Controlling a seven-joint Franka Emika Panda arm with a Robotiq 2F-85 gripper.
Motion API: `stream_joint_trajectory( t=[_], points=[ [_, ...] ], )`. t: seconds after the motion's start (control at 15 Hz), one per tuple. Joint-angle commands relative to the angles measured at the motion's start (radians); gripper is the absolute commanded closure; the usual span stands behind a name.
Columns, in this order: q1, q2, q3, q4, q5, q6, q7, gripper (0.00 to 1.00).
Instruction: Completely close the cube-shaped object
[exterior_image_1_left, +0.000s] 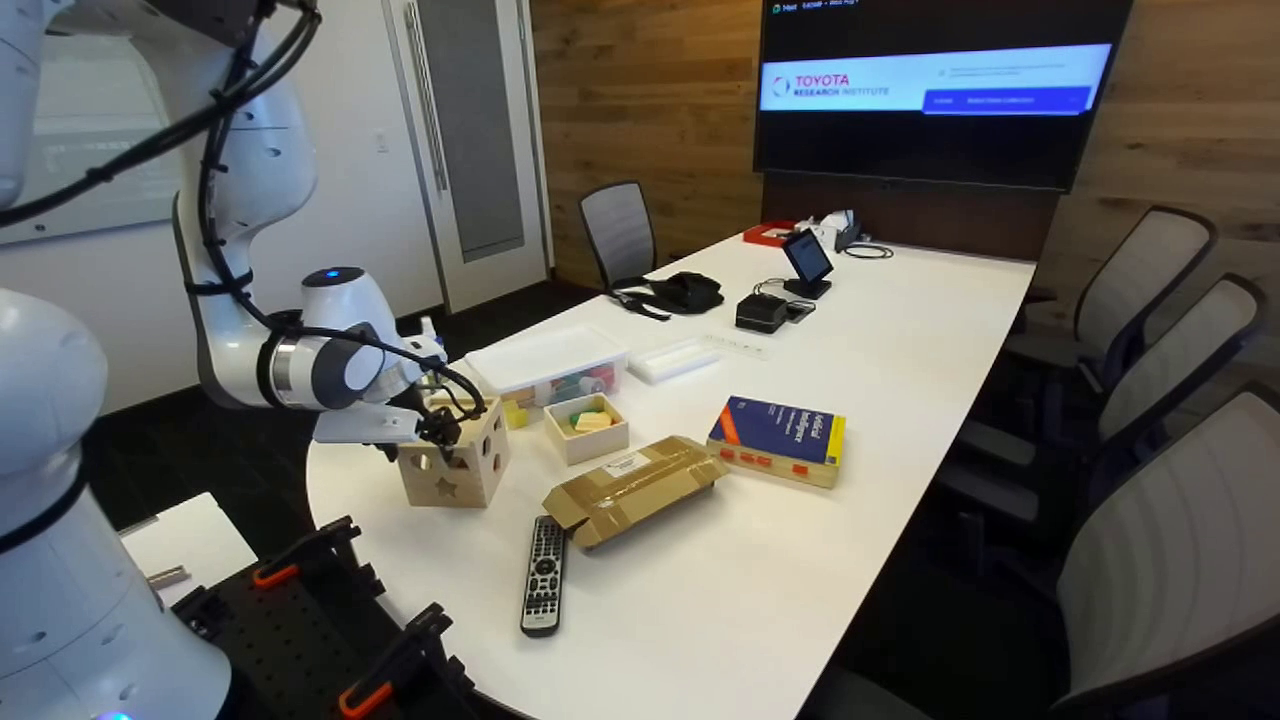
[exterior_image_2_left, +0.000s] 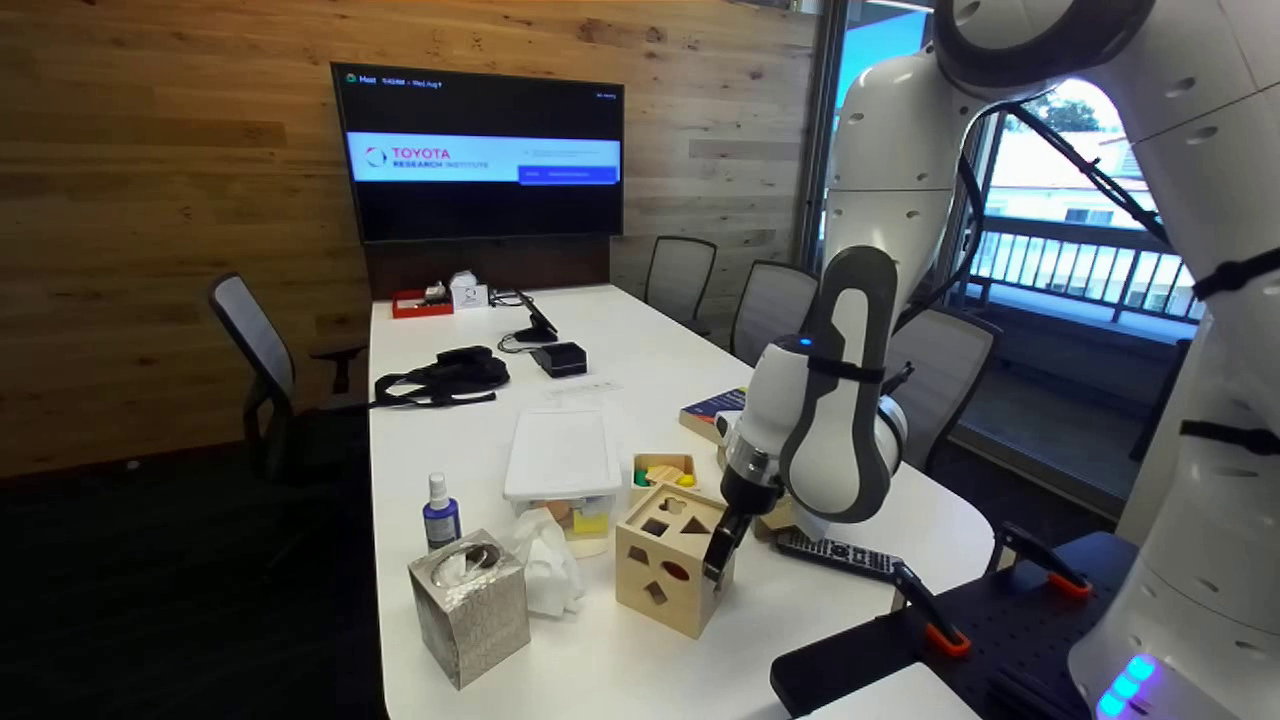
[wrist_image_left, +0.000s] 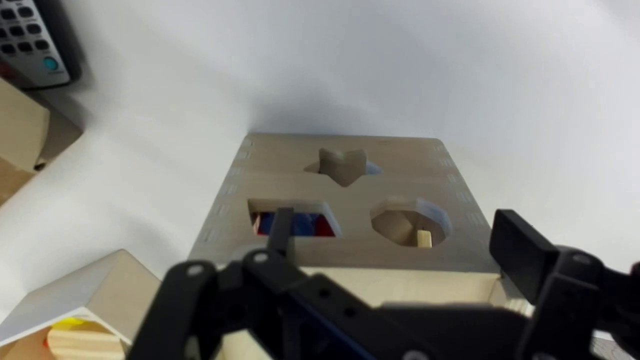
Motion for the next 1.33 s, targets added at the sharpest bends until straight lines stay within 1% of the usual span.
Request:
stream_joint_trajectory(
  t=[0.0,0.07,0.13,0.27,0.33,0.4,0.6,0.8,0.93,1.0,1.27],
  points=[
    [-0.060,-0.035,0.035,-0.037,-0.026,0.033,-0.032,0.00],
    [-0.121,-0.050,0.084,-0.047,-0.059,0.017,-0.032,0.00],
    [-0.132,-0.062,0.095,-0.055,-0.062,0.009,-0.029,0.00],
    [-0.188,-0.115,0.147,-0.085,-0.086,-0.031,-0.015,0.00],
    [-0.201,-0.140,0.161,-0.097,-0.091,-0.046,-0.015,0.00],
    [-0.206,-0.181,0.173,-0.114,-0.089,-0.072,-0.009,0.00],
    [-0.193,-0.307,0.176,-0.149,-0.072,-0.176,0.000,0.00],
    [-0.222,-0.422,0.206,-0.151,-0.088,-0.310,0.004,0.00],
    [-0.242,-0.462,0.239,-0.131,-0.085,-0.384,0.000,0.00],
    [-0.248,-0.482,0.258,-0.128,-0.040,-0.410,-0.038,0.00],
    [-0.246,-0.525,0.285,-0.118,0.023,-0.466,-0.083,0.00]
  ],
)
